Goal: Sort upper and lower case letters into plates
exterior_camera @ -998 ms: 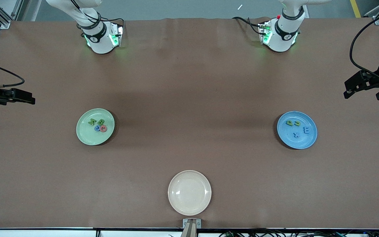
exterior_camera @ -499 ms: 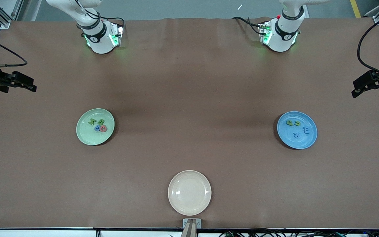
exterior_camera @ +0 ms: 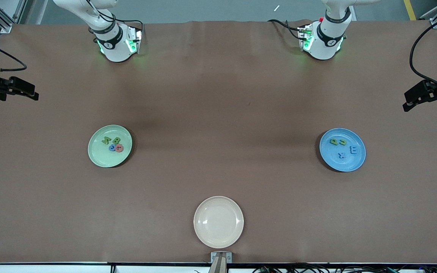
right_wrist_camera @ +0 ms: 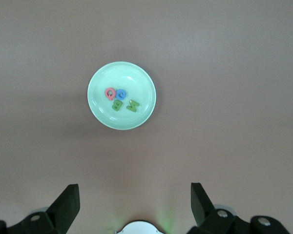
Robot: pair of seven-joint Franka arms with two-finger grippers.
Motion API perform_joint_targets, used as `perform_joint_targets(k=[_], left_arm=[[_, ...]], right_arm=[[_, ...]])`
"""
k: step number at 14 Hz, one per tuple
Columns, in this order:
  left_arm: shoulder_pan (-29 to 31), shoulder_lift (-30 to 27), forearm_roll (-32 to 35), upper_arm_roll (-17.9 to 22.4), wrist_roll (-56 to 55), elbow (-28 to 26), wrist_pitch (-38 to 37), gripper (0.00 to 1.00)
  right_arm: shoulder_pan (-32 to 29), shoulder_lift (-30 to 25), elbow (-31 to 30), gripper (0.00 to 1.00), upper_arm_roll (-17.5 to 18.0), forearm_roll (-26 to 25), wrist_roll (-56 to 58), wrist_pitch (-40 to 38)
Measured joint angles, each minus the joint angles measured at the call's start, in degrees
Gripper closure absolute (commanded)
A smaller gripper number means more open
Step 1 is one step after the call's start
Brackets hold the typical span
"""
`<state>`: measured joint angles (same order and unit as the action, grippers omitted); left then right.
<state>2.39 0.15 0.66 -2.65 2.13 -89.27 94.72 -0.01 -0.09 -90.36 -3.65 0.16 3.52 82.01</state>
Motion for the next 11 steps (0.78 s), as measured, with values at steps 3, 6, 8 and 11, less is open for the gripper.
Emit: perform_joint_targets(k=[3,6,8,11], left_arm=[[0.0,0.0,0.0,0.1,0.0,0.1,0.0,0.0],[0.0,0.0,0.0,0.1,0.0,0.1,0.0,0.0],[0.0,0.0,0.0,0.0,0.0,0.1,0.0,0.0],[0.0,0.0,0.0,0.0,0.0,0.1,-0.1,0.0]], right_arm=[[-0.3,-1.6,0.4,0.0,-1.1,0.0,0.0,-1.1],[-0.4,-2.2,0.4,0.0,-1.3,0.1,0.2,-1.4],[-0.3,-2.3,0.4,0.0,-1.0,0.2,0.2,-1.4],[-0.3,-2.5,0.4,0.0,-0.9,0.2,0.2,-1.3]])
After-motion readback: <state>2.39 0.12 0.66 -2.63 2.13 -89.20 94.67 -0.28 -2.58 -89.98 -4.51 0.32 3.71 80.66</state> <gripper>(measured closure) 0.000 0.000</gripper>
